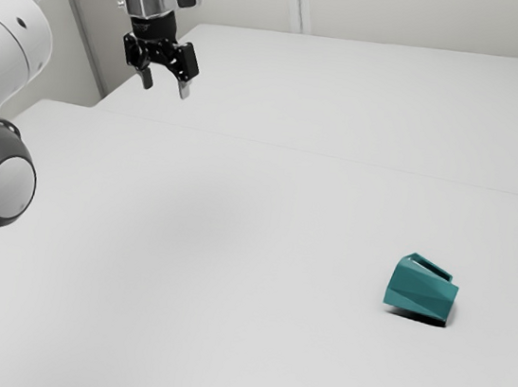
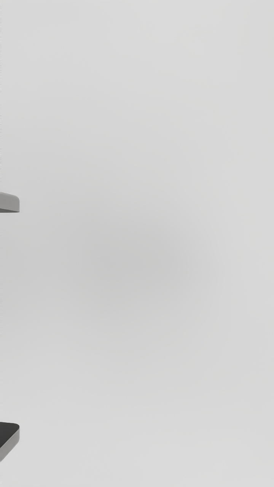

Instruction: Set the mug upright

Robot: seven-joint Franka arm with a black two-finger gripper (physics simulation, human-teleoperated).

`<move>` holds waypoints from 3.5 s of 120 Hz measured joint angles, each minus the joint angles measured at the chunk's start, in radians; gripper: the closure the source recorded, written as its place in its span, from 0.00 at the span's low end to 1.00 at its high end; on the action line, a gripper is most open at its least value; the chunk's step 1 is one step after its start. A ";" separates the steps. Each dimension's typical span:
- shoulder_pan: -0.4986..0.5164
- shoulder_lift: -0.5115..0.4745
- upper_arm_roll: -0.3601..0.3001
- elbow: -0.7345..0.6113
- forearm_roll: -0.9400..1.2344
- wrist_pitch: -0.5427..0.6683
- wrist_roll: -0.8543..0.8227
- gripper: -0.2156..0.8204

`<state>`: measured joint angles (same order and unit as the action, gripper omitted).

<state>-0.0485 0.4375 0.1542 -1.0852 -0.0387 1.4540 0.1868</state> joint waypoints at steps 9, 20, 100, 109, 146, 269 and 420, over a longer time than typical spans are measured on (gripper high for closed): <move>-0.001 0.001 0.001 -0.001 0.000 -0.002 -0.001 0.21; -0.006 0.003 0.007 0.001 0.000 -0.003 -0.002 0.21; -0.215 0.047 -0.159 -0.058 -0.202 0.164 -0.072 0.21; -0.208 0.064 -0.158 -0.083 -0.261 0.199 -0.080 0.21; -0.202 0.057 -0.156 -0.370 -0.470 0.389 -0.077 0.21; -0.368 0.086 -0.173 -0.665 -1.052 0.775 0.283 0.21; -0.399 0.164 -0.174 -0.616 -1.304 0.777 0.542 0.36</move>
<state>-0.4476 0.6012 -0.0199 -1.7015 -1.3427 2.2314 0.7288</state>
